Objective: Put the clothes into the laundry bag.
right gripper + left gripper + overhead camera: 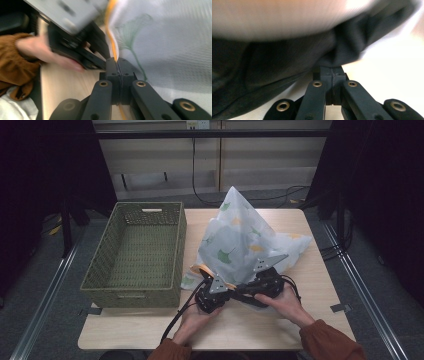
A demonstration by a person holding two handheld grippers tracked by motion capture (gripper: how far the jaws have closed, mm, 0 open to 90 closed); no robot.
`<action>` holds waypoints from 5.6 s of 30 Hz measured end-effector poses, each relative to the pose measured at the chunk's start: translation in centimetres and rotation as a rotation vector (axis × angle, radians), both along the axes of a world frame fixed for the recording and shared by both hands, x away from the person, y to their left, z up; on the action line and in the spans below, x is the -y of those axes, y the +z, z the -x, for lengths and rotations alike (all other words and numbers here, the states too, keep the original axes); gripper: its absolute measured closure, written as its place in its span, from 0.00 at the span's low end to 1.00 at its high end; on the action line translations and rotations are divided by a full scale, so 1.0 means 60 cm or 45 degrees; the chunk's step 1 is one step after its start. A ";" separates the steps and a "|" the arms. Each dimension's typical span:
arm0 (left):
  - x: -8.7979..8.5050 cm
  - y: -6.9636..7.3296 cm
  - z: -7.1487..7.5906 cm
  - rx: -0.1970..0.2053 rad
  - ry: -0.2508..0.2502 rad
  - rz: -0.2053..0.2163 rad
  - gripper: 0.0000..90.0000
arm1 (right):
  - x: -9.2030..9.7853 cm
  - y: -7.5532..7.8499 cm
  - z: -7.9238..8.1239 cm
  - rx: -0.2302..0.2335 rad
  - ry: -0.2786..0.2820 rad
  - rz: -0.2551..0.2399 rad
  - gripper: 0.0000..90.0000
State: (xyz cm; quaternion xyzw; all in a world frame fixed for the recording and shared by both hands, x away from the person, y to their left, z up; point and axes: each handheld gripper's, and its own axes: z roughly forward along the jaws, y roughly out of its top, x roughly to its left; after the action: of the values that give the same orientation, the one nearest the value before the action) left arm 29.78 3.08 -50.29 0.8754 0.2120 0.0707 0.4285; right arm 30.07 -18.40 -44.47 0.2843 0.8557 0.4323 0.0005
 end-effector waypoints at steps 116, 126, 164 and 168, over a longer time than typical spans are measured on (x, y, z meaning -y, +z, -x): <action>-0.030 0.077 0.049 0.074 -0.151 0.087 0.75 | 0.128 -0.022 0.022 0.074 -0.171 0.052 0.99; -0.038 0.058 0.001 0.096 0.033 0.019 0.71 | 0.119 -0.057 0.034 -0.011 -0.080 0.189 0.98; -0.091 0.054 0.051 0.119 0.113 0.191 0.39 | 0.173 -0.011 0.084 0.198 -0.368 -0.137 0.64; -0.115 0.048 0.069 0.149 0.186 0.227 0.37 | 0.137 -0.012 0.083 0.186 -0.285 -0.118 0.65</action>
State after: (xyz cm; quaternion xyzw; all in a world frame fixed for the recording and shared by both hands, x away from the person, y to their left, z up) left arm 25.67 9.95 -47.39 0.8105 0.2553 0.1334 0.5100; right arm 25.11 -26.63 -45.18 0.3454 0.7955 0.4881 0.0978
